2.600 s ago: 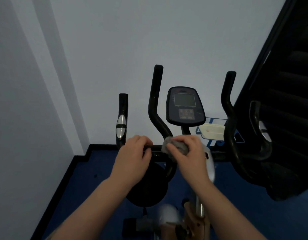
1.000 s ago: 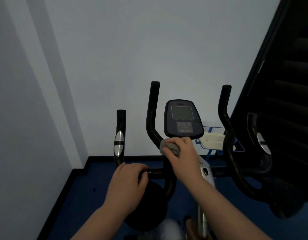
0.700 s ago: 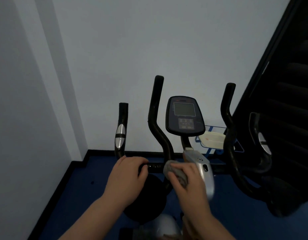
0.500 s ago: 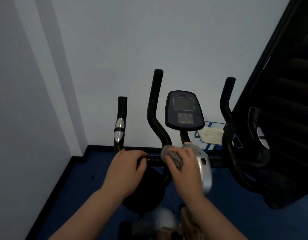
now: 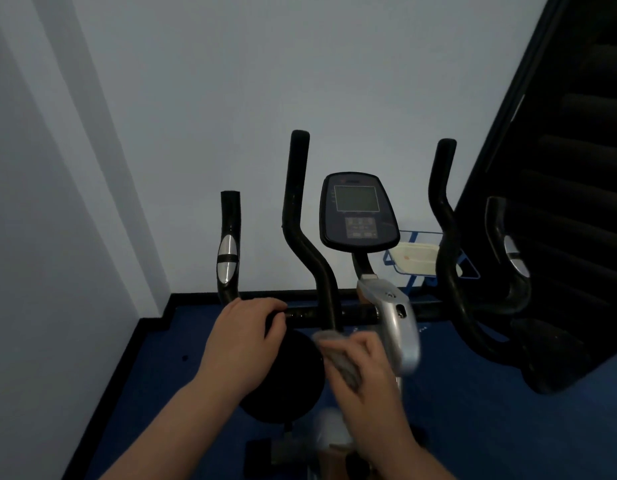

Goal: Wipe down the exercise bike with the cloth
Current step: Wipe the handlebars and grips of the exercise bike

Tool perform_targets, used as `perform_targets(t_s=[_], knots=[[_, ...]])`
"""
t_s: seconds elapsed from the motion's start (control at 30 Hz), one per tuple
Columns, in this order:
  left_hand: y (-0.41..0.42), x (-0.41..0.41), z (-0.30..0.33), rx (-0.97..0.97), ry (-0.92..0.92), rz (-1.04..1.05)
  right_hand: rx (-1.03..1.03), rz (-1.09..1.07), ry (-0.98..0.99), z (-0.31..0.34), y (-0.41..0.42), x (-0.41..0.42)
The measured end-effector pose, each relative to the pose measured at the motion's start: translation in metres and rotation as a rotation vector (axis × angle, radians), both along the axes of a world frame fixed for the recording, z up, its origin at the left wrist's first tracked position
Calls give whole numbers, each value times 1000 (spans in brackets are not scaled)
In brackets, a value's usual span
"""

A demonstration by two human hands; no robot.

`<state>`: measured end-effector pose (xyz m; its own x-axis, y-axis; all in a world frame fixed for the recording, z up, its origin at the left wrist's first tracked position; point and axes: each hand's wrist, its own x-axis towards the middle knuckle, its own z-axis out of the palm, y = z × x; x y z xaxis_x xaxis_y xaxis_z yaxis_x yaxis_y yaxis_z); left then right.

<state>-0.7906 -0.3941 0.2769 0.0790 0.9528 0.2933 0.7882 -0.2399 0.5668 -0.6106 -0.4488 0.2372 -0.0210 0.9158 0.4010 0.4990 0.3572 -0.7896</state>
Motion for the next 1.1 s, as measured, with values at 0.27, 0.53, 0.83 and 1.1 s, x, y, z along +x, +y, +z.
perform_targets(t_s=[0.27, 0.53, 0.83, 1.1], knots=[[3, 0, 0, -16, 18, -8, 41, -57, -34, 18, 31, 1], [1, -1, 0, -9, 0, -13, 63, -42, 122, 9, 24, 5], [-1, 1, 3, -3, -22, -3, 91, -174, 61, 0, 24, -2], [0, 0, 1, -14, -20, -2, 56, -174, 38, 50, 84, -2]])
